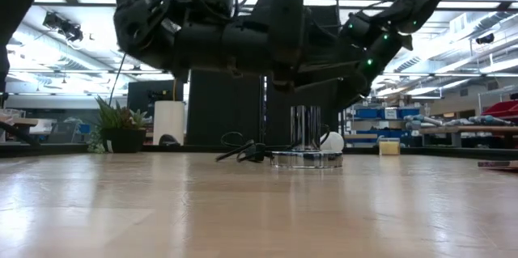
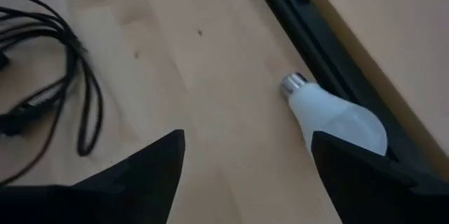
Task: Screw lightbulb
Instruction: Insert the white lightbulb into the silver lamp
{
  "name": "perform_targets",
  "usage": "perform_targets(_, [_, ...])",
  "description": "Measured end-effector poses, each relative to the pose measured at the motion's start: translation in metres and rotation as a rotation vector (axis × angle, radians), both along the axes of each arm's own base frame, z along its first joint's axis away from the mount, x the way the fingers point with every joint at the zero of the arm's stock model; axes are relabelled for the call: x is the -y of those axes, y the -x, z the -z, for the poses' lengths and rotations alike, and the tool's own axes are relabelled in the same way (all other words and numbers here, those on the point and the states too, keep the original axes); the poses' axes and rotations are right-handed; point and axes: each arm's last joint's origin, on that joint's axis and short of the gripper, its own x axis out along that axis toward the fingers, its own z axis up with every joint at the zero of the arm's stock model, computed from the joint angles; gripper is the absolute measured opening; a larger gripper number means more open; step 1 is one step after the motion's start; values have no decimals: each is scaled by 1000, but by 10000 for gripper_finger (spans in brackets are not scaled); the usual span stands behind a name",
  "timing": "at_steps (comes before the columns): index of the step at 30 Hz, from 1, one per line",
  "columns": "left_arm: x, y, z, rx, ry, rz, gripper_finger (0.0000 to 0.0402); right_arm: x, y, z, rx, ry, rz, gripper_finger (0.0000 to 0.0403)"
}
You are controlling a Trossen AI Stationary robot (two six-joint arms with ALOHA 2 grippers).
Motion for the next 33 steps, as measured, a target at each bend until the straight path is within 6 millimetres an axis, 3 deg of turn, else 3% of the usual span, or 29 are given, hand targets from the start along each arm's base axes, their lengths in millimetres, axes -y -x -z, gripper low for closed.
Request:
perform_targets(9, [-6, 3, 23, 66, 40, -75, 222, 26, 12, 9, 17, 58, -89, 320])
perform_targets(16, [-25, 4, 23, 90, 73, -149, 223, 43, 14, 26, -44, 71, -120, 323])
perform_targets(19, [-33, 5, 20, 127, 132, -167, 223, 57, 13, 24, -41, 83, -91, 323])
perform_targets(27, [-38, 8, 17, 176, 140, -179, 223, 90, 6, 18, 31, 19, -66, 321])
perform_targets(33, [-45, 9, 12, 208, 140, -216, 223, 107, 2, 34, 6, -64, -78, 321])
